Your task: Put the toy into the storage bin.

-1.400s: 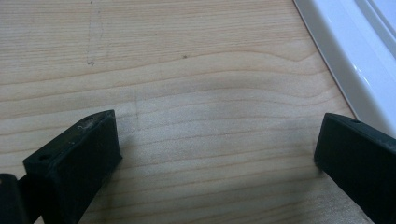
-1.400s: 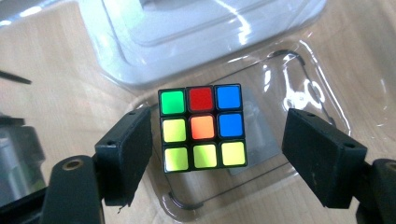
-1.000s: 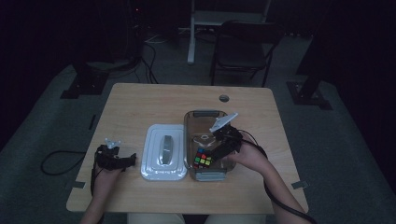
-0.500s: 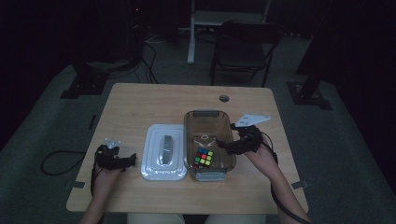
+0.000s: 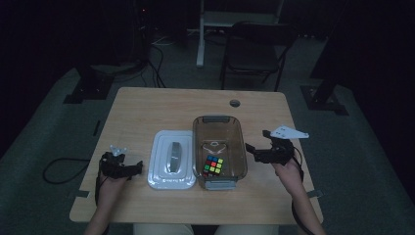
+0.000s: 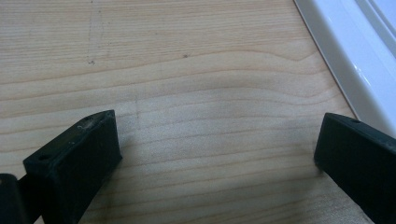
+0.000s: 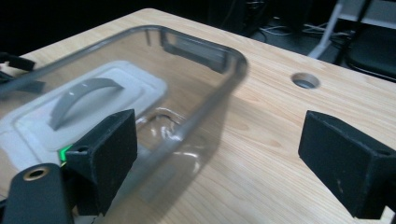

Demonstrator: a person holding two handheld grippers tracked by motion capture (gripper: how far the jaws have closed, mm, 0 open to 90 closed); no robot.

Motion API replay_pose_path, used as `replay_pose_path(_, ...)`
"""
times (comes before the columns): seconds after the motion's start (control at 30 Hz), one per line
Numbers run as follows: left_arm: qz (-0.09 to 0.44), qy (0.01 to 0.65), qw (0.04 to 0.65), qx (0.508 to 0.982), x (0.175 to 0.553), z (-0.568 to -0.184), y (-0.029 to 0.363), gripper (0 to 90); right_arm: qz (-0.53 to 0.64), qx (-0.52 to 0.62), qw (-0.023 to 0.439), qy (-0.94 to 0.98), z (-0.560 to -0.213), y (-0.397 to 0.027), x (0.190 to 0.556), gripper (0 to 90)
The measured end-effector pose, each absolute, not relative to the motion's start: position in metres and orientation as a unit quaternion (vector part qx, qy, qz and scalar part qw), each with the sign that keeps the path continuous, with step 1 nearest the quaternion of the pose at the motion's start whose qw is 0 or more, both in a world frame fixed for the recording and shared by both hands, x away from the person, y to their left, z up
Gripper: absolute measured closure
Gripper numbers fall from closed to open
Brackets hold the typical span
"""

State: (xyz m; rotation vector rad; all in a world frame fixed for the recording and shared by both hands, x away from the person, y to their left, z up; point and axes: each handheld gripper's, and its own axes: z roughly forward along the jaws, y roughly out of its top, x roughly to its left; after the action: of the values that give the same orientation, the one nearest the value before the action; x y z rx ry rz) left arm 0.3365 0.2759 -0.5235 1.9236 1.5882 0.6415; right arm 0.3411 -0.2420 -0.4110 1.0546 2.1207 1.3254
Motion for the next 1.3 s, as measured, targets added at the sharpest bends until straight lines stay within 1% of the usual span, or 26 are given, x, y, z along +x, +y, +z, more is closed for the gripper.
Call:
replay_pose_path(0.1, 0.239, 0.592, 0.279, 0.717, 0.337, -0.524, 0.276, 0.9, 0.470, 0.395, 0.228, 0.756, -0.418, -0.251, 0.339, 11.7)
replay_pose_path(0.23, 0.239, 0.592, 0.279, 0.717, 0.337, -0.524, 0.276, 0.9, 0.471, 0.406, 0.233, 0.748, -0.424, -0.259, 0.338, 11.7)
replay_pose_path(0.4, 0.242, 0.601, 0.278, 0.709, 0.337, -0.524, 0.277, 0.9, 0.471, 0.422, 0.245, 0.735, -0.441, -0.270, 0.335, 11.7)
replay_pose_path(0.63, 0.236, 0.599, 0.287, 0.709, 0.335, -0.523, 0.280, 0.9, 0.471, 0.436, 0.248, 0.726, -0.461, -0.276, 0.332, 11.7)
replay_pose_path(0.73, 0.231, 0.600, 0.297, 0.706, 0.333, -0.523, 0.282, 0.9, 0.464, 0.447, 0.249, 0.723, -0.476, -0.278, 0.330, 11.7)
replay_pose_path(0.87, 0.234, 0.598, 0.289, 0.710, 0.334, -0.523, 0.281, 0.9, 0.450, 0.455, 0.252, 0.726, -0.488, -0.280, 0.328, 11.7)
replay_pose_path(1.03, 0.239, 0.592, 0.279, 0.717, 0.333, -0.523, 0.278, 0.9, 0.442, 0.471, 0.248, 0.722, -0.498, -0.285, 0.325, 11.7)
replay_pose_path(1.3, 0.234, 0.579, 0.283, 0.728, 0.332, -0.523, 0.277, 0.9, 0.417, 0.493, 0.245, 0.723, -0.509, -0.292, 0.319, 11.8)
